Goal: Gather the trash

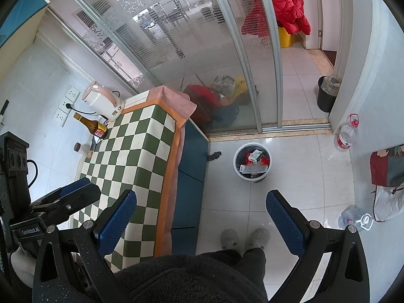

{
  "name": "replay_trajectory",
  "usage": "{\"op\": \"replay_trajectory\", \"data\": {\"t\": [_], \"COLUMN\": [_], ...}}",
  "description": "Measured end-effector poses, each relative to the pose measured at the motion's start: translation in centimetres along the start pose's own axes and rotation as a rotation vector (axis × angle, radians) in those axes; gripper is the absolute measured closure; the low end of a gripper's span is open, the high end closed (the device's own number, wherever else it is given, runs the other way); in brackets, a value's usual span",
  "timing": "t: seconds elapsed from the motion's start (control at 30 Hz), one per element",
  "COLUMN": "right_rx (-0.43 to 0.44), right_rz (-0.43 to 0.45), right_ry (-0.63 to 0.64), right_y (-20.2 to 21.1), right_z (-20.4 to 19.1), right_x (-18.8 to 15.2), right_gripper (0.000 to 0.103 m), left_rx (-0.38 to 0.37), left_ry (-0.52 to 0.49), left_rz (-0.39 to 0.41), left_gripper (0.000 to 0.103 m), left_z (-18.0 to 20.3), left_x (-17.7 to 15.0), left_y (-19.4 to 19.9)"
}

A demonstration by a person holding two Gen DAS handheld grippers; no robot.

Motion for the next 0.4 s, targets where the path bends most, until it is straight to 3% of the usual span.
{"op": "replay_trajectory", "data": {"t": [0.4], "right_rx": [0.001], "right_rz": [-0.003], "right_ry": [-0.003], "right_y": [-0.18], "right_z": [0.10], "right_x": [0.24], "right_gripper": [0.000], "left_rx": [0.012], "left_ry": [0.012], "left_rz": [0.012], "left_gripper": [0.000], "left_z": [-0.14], "left_x": [0.95], "left_y": [-0.10]}}
Point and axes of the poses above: each gripper's, at about its wrist camera, not at the fingertips, and y roughly against the way its jaws point, z to its right, x to its top, the point moved 10 cm from there along -y, roughly the way its jaws point, and after that the axes turned 12 degrees about z, right-handed, at the moved point
